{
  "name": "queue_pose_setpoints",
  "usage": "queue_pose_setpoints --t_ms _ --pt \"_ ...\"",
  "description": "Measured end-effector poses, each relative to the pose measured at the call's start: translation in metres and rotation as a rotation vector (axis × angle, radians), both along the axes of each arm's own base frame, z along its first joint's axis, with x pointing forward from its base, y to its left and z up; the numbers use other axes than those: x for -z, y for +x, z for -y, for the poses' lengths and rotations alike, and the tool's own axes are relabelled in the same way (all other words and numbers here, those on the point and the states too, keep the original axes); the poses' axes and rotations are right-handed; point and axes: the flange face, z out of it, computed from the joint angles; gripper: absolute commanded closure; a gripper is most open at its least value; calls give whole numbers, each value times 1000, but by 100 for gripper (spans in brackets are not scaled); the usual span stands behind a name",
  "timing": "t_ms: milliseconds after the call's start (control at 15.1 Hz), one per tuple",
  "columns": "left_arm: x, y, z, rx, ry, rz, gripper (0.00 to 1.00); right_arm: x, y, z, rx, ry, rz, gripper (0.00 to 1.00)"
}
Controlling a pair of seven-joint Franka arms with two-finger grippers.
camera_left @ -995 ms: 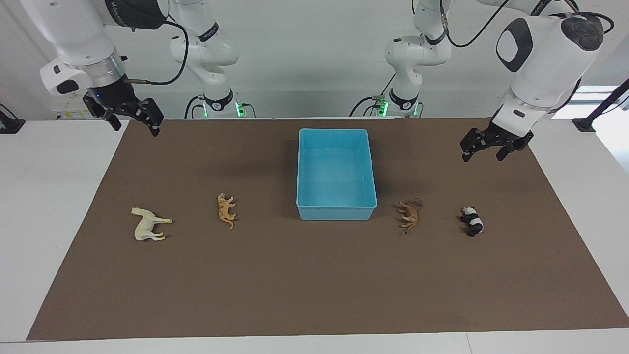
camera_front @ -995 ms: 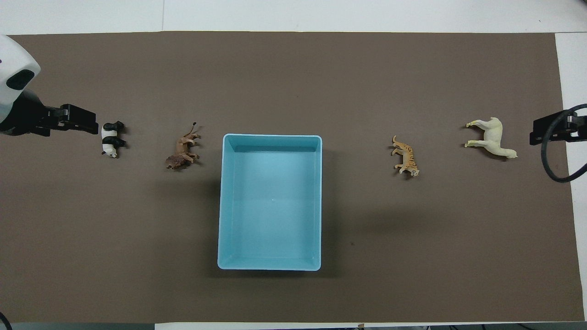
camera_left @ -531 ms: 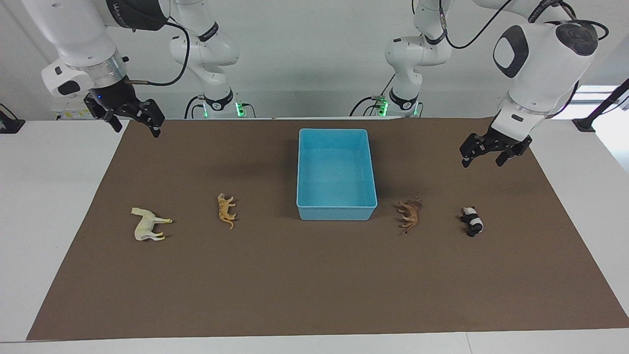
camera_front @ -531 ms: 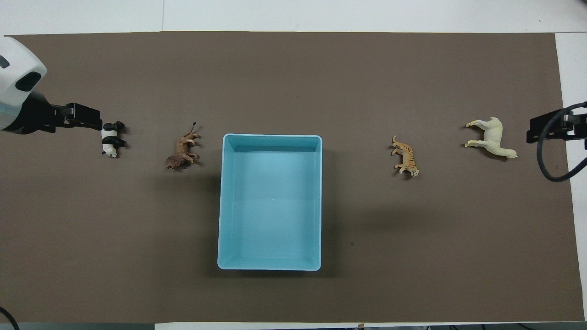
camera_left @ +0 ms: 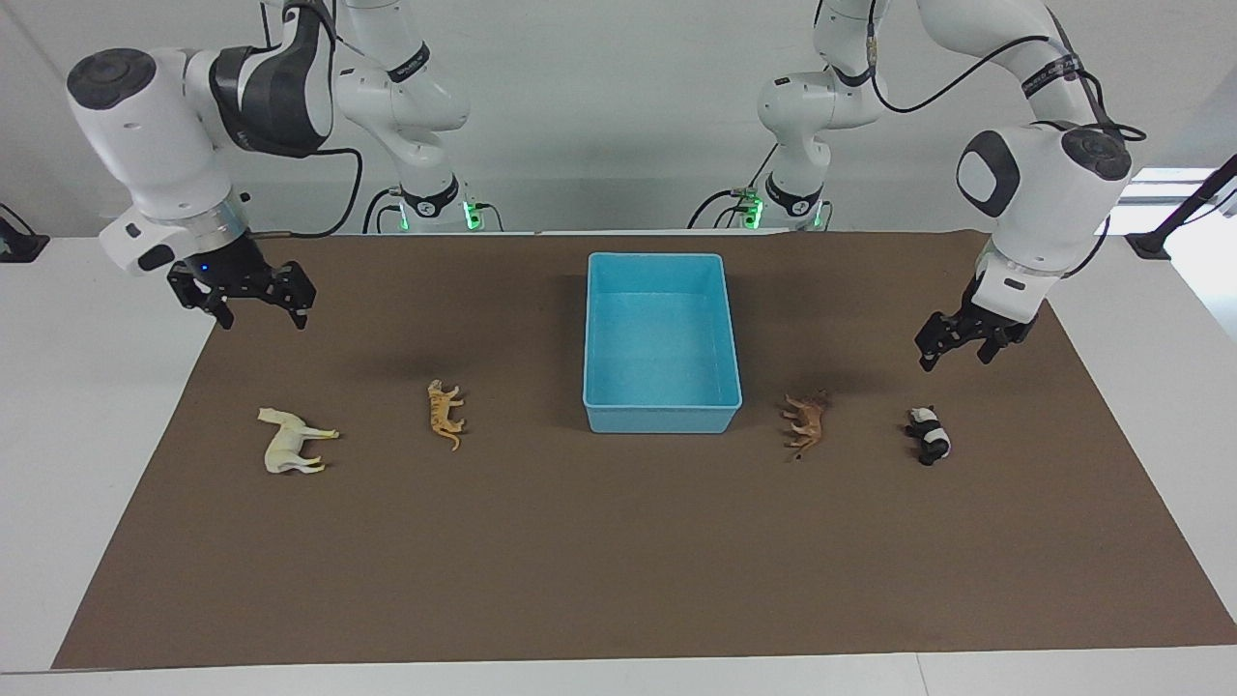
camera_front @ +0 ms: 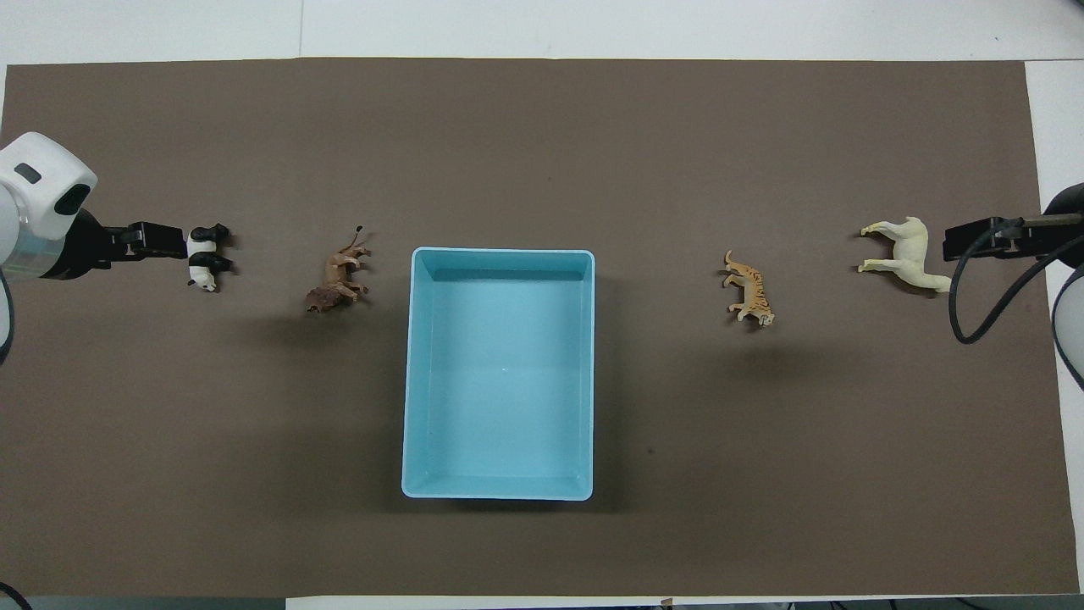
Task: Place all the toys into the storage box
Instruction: 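Reach the left gripper to the panda while the right gripper reaches the cream horse, then close the left gripper on the panda while the right gripper grasps the horse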
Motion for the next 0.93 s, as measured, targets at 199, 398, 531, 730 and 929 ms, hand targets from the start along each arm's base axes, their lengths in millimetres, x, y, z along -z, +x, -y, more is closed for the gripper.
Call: queue_pose_setpoints --t_ms 199,398,531,730,929 --pt "56 3 -1 16 5 20 0 43 18 12 -24 -3 40 0" --pt "86 10 -17 26 14 40 0 80 32 17 -25 -2 65 0" --pt "99 12 -25 30 17 35 0 100 38 18 -26 -2 80 0" --pt "116 13 -21 37 14 16 0 126 43 20 -27 -1 98 0" --pt "125 13 -18 43 12 1 0 144 39 20 -28 -1 107 0"
